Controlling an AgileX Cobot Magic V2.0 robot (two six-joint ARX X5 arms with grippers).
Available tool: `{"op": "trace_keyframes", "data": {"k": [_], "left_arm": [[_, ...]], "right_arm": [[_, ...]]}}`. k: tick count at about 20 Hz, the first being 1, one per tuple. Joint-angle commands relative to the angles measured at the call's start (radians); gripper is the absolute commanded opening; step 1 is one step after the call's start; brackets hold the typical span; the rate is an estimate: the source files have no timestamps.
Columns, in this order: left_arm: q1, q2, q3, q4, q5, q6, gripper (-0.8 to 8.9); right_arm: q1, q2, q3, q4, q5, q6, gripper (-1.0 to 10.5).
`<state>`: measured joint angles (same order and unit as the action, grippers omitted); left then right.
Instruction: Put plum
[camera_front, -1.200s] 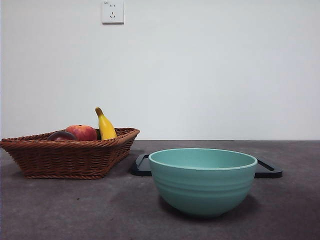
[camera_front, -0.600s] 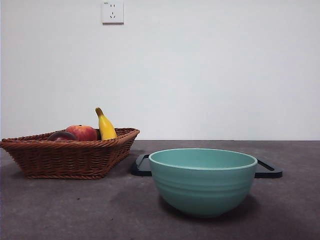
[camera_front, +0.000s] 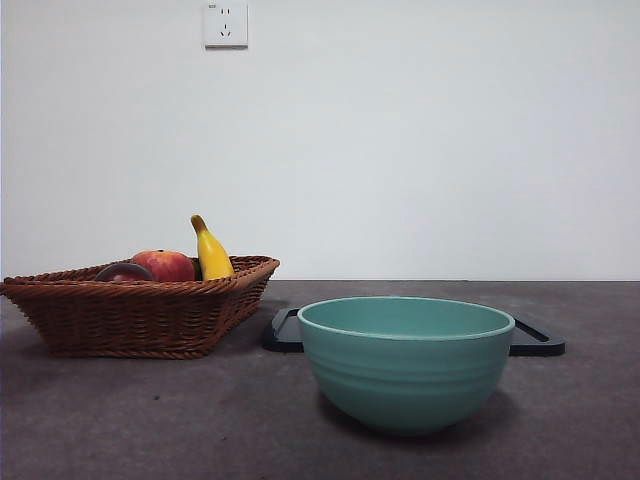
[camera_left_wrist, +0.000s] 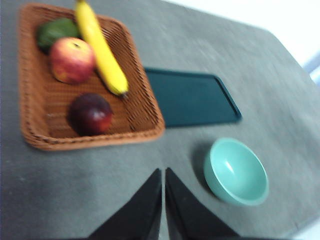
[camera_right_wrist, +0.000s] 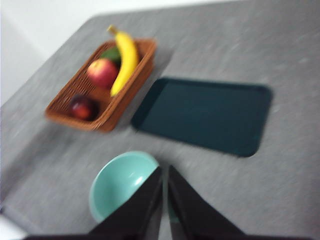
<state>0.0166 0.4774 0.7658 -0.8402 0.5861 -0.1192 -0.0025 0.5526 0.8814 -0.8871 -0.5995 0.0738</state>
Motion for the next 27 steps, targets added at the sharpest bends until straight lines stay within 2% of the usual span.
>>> {"op": "trace_keyframes", "data": {"k": [1,3,6,10,14,16,21,23,27], "left_arm": [[-0.023,0.037,0.062,-0.052,0.034,0.096,0.09],[-0.055,0.072,0.116,-0.137,0.053,0.145,0.09],[-0.091,0.104,0.169,-0.232,0.076,0.186,0.09],[-0.107,0.108,0.178,-0.253,0.076,0.187,0.09],[-0.106,0.108,0.178,-0.240,0.076,0.186,0.27],[-0.106,0.108,0.178,-0.239,0.076,0.185,1.03],[-0.106,0.108,0.178,-0.241,0.076,0.178,4.07],[-0.106,0.108,0.178,-0.240,0.076,0.178,4.68],[-0.106,0.108,0.178,-0.236,0.074,0.170,4.79]], "right_arm": [[0.025,0.051,0.064,-0.072,-0.015,-0.077,0.1],[0.067,0.097,0.117,-0.164,-0.028,-0.121,0.1],[0.127,0.120,0.146,-0.227,-0.029,-0.147,0.1],[0.181,0.119,0.147,-0.282,-0.029,-0.172,0.1],[0.187,0.119,0.147,-0.281,-0.029,-0.171,0.1],[0.187,0.119,0.147,-0.281,-0.029,-0.171,0.3],[0.187,0.119,0.147,-0.277,-0.027,-0.162,3.9],[0.187,0.119,0.147,-0.274,-0.027,-0.160,4.1],[0.187,0.119,0.147,-0.273,-0.027,-0.160,4.1]]}}
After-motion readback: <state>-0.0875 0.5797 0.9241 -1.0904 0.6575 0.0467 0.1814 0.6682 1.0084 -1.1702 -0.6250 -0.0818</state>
